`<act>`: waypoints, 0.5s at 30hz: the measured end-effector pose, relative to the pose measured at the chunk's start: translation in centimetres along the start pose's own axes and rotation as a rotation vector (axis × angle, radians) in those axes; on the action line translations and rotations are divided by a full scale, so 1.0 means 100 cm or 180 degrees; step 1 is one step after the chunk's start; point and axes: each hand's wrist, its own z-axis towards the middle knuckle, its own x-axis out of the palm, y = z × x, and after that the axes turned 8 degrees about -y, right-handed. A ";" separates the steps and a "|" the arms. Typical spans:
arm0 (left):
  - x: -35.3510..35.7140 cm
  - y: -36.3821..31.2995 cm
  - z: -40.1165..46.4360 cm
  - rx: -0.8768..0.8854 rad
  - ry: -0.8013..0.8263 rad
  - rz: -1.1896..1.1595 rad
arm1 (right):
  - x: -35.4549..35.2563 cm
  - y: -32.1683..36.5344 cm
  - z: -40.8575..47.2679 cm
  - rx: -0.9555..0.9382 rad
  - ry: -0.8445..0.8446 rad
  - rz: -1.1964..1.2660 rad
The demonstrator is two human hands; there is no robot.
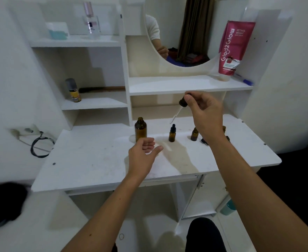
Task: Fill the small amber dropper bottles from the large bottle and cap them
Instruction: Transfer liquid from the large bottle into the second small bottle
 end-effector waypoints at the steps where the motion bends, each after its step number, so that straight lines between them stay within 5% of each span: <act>1: -0.009 0.001 0.002 -0.0011 -0.0084 0.0013 | 0.008 0.004 -0.002 0.0008 0.0025 0.0095; 8: -0.035 0.007 0.027 -0.0099 -0.0487 0.0103 | 0.060 0.017 -0.011 0.0066 0.0221 0.0410; 15: -0.022 0.014 0.047 -0.0117 -0.0196 0.0149 | 0.081 0.019 -0.009 0.0033 0.0217 0.0411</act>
